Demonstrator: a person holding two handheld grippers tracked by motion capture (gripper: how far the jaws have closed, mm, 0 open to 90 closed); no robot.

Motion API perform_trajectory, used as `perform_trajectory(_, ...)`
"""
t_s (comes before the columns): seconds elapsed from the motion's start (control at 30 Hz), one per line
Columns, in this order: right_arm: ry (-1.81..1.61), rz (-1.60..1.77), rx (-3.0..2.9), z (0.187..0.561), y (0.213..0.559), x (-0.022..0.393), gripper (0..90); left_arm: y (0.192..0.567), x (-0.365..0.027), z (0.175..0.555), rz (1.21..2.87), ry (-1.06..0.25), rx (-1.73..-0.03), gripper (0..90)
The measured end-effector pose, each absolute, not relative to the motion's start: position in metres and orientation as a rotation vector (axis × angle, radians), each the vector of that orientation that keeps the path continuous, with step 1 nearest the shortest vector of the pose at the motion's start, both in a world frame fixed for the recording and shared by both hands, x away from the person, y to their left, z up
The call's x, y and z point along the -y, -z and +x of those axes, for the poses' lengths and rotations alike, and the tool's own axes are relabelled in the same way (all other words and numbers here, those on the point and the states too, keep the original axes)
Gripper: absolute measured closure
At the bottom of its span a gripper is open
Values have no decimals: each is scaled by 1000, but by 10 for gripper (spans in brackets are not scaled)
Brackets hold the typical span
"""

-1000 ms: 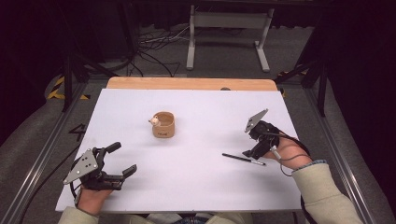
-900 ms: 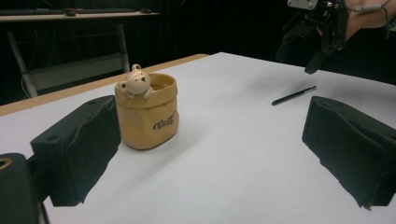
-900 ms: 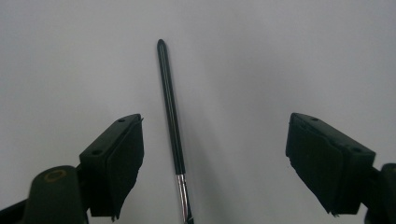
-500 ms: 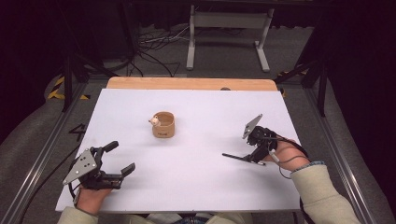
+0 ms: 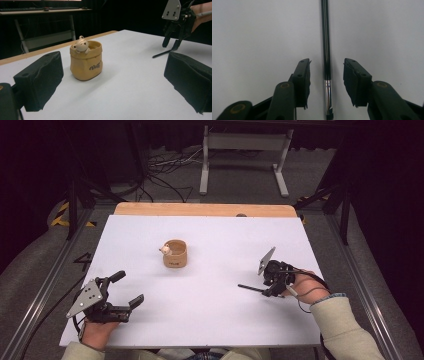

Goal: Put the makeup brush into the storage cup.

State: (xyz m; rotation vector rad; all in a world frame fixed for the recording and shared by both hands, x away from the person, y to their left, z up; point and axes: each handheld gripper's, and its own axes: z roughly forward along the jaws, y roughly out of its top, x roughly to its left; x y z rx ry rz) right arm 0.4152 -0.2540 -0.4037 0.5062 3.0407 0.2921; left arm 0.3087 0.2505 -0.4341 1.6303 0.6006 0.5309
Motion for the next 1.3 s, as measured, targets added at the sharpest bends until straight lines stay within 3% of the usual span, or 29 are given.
perform_trajectory(0.17,-269,507,-3054,417,408,256,595,434,-250,309,1631,-531,-598,29)
perform_trajectory(0.9,-172,505,-3077,419,416,253,824,435,-249,309,1635,-525,-603,26)
perform_trajectory(1.3,-152,457,-3070,417,416,251,840,432,-248,309,1644,-516,-611,45)
